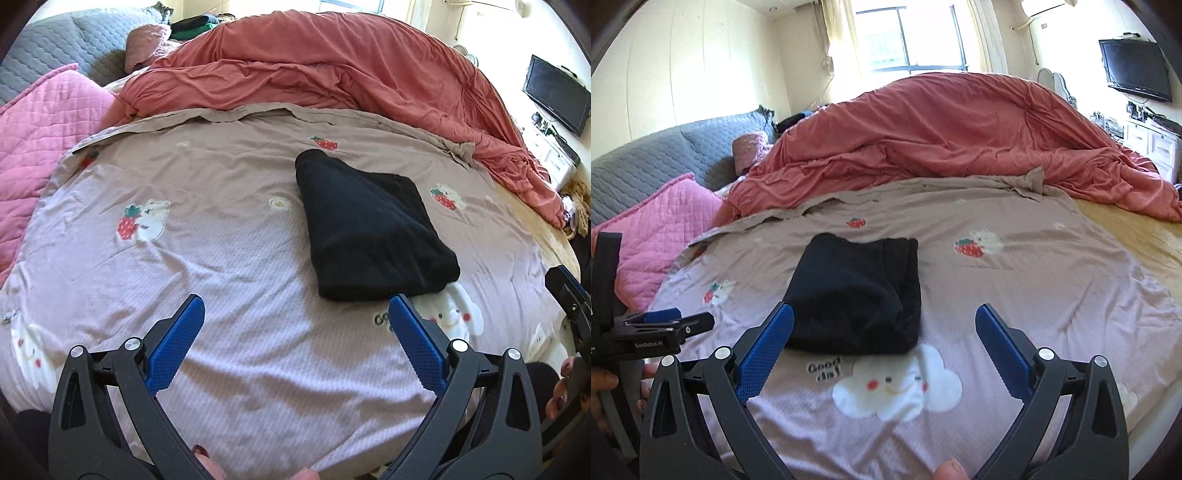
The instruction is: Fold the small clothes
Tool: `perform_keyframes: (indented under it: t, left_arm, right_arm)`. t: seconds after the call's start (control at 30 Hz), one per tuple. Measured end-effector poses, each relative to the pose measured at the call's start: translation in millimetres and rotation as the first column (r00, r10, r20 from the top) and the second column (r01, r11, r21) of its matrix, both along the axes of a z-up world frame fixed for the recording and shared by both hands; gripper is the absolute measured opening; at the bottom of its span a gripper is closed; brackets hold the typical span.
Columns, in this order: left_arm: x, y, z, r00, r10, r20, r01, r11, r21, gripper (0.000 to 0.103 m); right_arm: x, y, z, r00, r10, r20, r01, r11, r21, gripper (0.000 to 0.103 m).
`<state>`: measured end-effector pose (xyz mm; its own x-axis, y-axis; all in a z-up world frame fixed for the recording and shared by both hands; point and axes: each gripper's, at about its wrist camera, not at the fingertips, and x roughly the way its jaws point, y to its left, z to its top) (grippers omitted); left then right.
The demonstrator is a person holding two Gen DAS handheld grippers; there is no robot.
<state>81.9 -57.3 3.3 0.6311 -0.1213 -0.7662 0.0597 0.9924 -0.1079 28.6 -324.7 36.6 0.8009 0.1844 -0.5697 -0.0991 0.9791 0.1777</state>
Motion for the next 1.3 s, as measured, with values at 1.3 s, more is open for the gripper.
perform_keyframes:
  t: [1.3]
  left_arm:
    - [-33, 3, -34, 0.994, -0.006, -0.112, 0.006, 1.0, -0.001, 0.093]
  right_arm:
    - [-7, 30, -44, 0.967, 0.02, -0.253, -0.045, 0.995, -0.091, 0.098]
